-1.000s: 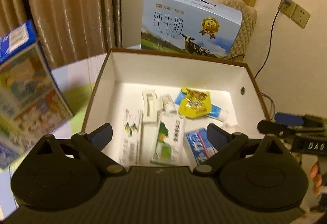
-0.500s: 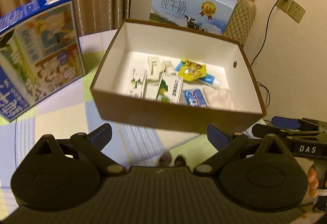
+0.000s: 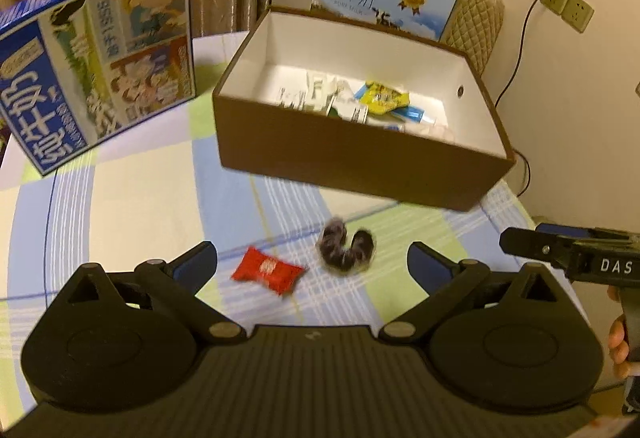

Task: Organize objects
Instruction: 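Move both tools back over the red candy and brown scrunchie, then close the right gripper on the brown fabric scrunchie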

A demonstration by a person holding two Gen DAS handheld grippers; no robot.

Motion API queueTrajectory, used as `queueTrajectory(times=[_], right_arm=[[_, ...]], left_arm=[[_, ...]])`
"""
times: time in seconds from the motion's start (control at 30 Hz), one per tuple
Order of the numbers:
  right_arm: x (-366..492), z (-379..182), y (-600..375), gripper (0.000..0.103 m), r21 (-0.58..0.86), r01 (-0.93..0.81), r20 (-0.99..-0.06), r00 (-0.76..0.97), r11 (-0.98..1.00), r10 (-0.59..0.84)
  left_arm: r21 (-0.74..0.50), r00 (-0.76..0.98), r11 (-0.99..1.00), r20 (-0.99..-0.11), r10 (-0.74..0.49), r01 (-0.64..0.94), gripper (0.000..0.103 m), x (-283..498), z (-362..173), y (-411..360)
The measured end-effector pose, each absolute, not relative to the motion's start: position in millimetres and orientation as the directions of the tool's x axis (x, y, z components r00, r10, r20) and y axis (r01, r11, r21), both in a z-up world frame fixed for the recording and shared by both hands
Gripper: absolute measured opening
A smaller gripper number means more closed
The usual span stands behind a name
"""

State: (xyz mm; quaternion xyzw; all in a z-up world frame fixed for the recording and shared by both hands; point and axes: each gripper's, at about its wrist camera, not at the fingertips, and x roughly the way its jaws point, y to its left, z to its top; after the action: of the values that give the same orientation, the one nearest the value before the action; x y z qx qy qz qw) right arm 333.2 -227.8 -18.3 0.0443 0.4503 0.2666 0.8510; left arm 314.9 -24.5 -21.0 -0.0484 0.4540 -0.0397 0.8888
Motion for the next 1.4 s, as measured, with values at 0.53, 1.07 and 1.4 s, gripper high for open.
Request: queueTrajectory(times=[0.53,1.07,1.4], right_arm=[[287.2,-41.2,-207.5,0.078,0.196,-0.526,-0.770,0.440,0.828,0.462],[272.9,-55.4,-193.1,0.078,0.149,-0.556,-0.797,0.422,0.818,0.432],[278.9,-69.4,-175.9,0.077,0.168,-0.597,-0.798,0.385,0.785,0.464]], left_arm=[[-0.054,0.556,0.999,-0.830,-0.043,-0.004,0.102,267.8,-38.9,-8.4],[-0.083,0.507,0.996,-0.860,-0.055,-0.032,0.102,257.5,-55.2,4.9],[-0.072,0.478,0.994,-0.878,-0.024,-0.082,0.102,265.6,-68.8,16.0]])
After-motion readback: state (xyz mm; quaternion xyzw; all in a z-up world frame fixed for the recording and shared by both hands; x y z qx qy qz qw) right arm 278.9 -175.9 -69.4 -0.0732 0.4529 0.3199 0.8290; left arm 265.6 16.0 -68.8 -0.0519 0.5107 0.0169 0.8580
